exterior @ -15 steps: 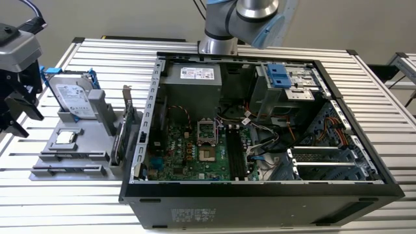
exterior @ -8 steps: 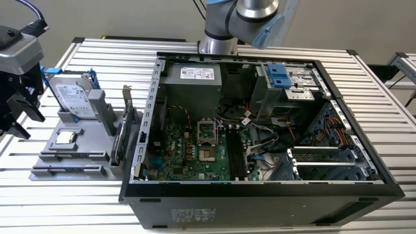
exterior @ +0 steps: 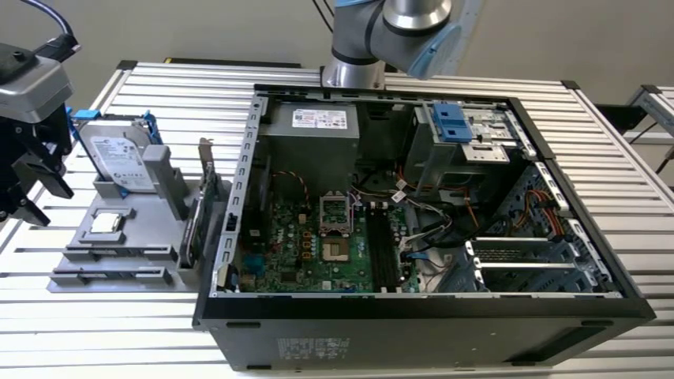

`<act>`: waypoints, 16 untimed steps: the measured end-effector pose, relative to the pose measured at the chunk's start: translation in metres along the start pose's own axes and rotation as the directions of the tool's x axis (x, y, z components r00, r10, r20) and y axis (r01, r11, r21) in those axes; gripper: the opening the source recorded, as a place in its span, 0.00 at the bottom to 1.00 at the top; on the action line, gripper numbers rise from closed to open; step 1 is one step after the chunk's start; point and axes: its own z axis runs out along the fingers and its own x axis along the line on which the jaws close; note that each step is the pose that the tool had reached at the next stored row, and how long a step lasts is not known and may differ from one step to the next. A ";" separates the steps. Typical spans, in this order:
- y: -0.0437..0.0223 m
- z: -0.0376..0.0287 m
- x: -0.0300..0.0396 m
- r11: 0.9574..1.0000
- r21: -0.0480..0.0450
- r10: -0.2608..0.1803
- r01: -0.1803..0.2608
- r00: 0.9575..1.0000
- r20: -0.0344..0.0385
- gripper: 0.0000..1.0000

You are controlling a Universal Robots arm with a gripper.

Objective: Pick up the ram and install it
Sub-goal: 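Pick up the ram and move it above insertion slot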

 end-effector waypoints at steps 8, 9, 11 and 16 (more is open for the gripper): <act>0.0001 0.0022 -0.0001 1.000 0.000 0.000 0.000 1.000 0.000 1.00; 0.0001 0.0027 -0.0001 1.000 0.000 0.000 0.000 1.000 0.000 1.00; 0.0002 0.0044 -0.0001 1.000 0.000 0.000 0.000 1.000 0.000 1.00; 0.0003 0.0073 -0.0001 1.000 0.000 0.000 0.000 1.000 0.000 1.00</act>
